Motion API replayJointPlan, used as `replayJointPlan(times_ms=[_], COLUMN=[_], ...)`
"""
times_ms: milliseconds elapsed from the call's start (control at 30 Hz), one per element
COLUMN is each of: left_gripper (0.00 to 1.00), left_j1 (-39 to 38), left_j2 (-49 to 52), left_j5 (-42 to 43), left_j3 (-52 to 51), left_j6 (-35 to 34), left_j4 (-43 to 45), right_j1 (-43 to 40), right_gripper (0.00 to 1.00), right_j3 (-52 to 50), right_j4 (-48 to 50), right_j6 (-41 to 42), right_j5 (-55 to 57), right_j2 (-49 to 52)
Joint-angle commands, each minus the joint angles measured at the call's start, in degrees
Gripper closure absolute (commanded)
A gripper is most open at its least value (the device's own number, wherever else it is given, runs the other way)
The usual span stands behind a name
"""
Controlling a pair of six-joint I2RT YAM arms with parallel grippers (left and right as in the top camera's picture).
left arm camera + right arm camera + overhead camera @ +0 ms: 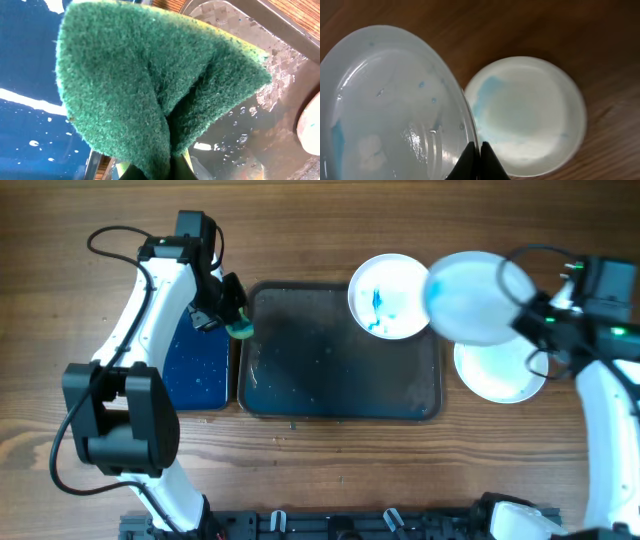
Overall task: Clean dirty plates on tray and stack at the side
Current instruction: 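Stack the second plate onto the first plate, release and raise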
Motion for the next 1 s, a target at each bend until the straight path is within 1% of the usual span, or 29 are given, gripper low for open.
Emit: replayJointPlan(times_ms=[0,100,367,467,600,700,767,833,967], left_gripper=[0.96,0.96,0.96,0.96,0.96,0.96,0.96,0.96,0.96], left_j1=[0.02,0.02,0.02,0.02,0.02,0.02,0.02,0.02,0.02], left_j2=[-0.04,-0.04,-0.04,-0.04,-0.04,-0.04,-0.04,-0.04,-0.04], left_j5=[0.90,0.92,0.90,0.90,0.90,0.90,0.90,0.90,0.90], left_j3=[0.96,0.96,0.96,0.96,0.96,0.96,0.96,0.96,0.96], left_j6=[1.25,1.25,1.27,1.27,1.27,1.27,1.27,1.27,1.29], left_j4=[0.17,0.20,0.81,0.85,0.87,1.07,1.14,1.49,1.77], right_j1=[-6.38,-8.63,-8.87,-8.87,-8.87,-8.87,-8.87,-8.85,-8.74], right_gripper=[0.95,0.96,0.96,0.96,0.95,0.85,0.82,0.80,0.80], right_j3=[-0.24,-1.09,-1.27,-1.27,-1.27,-1.16,-0.76,-0.22,1.92], right_j4=[-0.70,-1.03,-2.75,-3.26,-4.42,-6.10,-7.54,-8.68,-11.69], right_j6=[-0.07,-0.09,0.83,1.42,0.59,-0.37,-2.93,-3.28,-4.50], right_j5=[3.39,6.91,11.13,11.13,11.04,10.21,7.54,6.71,6.64], right_j2=[4.90,9.25,18.56,20.35,20.26,20.26,20.26,20.06,18.40])
